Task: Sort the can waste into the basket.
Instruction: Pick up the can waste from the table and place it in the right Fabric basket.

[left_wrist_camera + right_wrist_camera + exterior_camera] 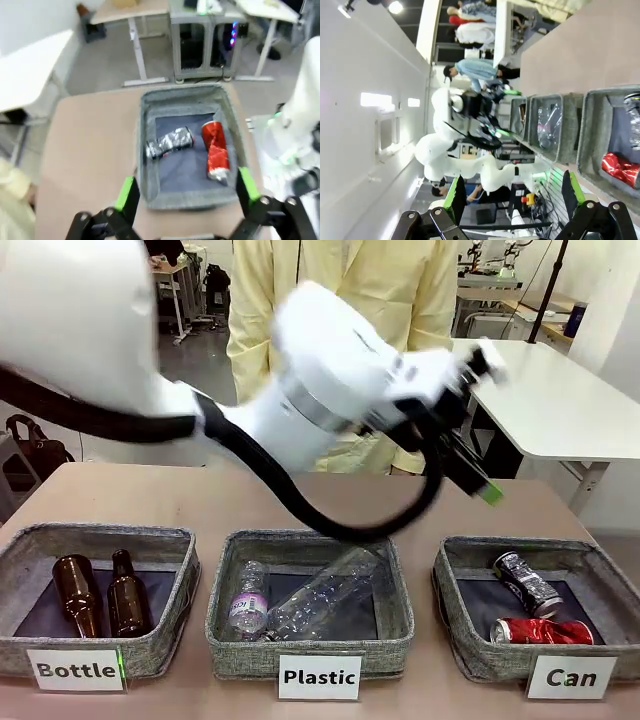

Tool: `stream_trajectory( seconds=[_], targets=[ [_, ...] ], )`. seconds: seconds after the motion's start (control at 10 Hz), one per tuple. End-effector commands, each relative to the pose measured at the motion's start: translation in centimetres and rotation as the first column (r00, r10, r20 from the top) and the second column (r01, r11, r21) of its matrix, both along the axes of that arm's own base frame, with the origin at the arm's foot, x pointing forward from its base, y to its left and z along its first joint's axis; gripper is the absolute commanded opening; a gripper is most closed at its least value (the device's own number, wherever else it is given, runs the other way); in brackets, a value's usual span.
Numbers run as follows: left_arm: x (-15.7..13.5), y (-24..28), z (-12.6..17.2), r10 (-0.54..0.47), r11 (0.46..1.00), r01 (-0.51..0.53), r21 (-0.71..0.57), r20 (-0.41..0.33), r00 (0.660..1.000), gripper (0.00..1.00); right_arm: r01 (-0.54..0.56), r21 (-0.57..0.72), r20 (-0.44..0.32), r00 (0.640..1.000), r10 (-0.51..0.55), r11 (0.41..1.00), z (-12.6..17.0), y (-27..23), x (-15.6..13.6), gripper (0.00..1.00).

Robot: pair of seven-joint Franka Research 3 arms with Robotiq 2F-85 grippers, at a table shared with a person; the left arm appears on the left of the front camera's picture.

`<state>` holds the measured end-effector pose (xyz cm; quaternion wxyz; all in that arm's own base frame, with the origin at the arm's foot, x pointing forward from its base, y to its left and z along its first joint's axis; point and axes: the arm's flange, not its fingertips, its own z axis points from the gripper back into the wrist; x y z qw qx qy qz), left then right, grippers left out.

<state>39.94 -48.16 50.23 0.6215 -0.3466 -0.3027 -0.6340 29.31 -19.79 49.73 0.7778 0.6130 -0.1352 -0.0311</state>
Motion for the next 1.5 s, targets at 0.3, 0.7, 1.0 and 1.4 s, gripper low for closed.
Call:
stream_trajectory(
  seconds=[0.3,0.7,1.0,1.4],
  targets=[
    [-0.5,20.6,4.1,0.199,0.971,-0.226,-0.083,-0.25,0.947,1.0,-0.186,-0.069,-0.11,0.978,0.178,0.98,-1.1,13.1,3.8,1.0],
    [-5.0,38.3,-0.5,0.32,0.89,-0.437,-0.127,-0.508,0.8,1.0,-0.262,0.055,-0.121,0.956,0.266,0.964,-1.9,22.6,5.0,1.0],
    [-6.9,48.3,-5.1,0.289,0.816,-0.542,-0.199,-0.672,0.682,1.0,-0.207,0.024,-0.182,0.961,0.208,0.978,-3.9,26.3,4.6,1.0],
    [-6.7,52.6,-6.9,0.307,0.777,-0.602,-0.184,-0.724,0.618,1.0,-0.198,0.044,-0.158,0.966,0.203,0.979,-4.3,25.4,5.8,1.0]
  ],
)
